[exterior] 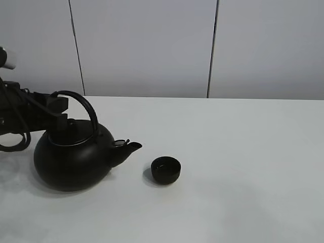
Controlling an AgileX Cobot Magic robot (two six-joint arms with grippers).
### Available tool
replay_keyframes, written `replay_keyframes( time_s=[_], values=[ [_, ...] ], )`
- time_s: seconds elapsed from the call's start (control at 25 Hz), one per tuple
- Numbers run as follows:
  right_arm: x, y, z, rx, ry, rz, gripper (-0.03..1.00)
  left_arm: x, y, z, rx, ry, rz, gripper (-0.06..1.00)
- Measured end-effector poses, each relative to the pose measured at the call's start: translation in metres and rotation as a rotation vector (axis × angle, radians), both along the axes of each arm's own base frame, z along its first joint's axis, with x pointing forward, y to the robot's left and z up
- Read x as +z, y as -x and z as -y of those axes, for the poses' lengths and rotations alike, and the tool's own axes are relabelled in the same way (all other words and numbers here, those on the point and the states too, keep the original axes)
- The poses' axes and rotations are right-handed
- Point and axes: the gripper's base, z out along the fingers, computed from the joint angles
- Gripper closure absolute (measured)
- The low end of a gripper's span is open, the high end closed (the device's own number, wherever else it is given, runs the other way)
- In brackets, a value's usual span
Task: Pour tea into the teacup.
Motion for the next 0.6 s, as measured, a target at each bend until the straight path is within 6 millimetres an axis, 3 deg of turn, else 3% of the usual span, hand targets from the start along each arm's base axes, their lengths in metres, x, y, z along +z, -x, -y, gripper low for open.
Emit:
replay_keyframes(
  time_s=[0.32,0.6],
  values=[
    [0.0,0.0,0.0,0.0,0.0,0.0,0.39,0.003,0.0,0.001,-0.005,0.016,0.026,0.52],
    [0.0,0.0,0.0,0.0,0.0,0.0,0.39,-0.005,0.021,-0.004,-0.019,0.013,-0.013,0.47]
  ],
)
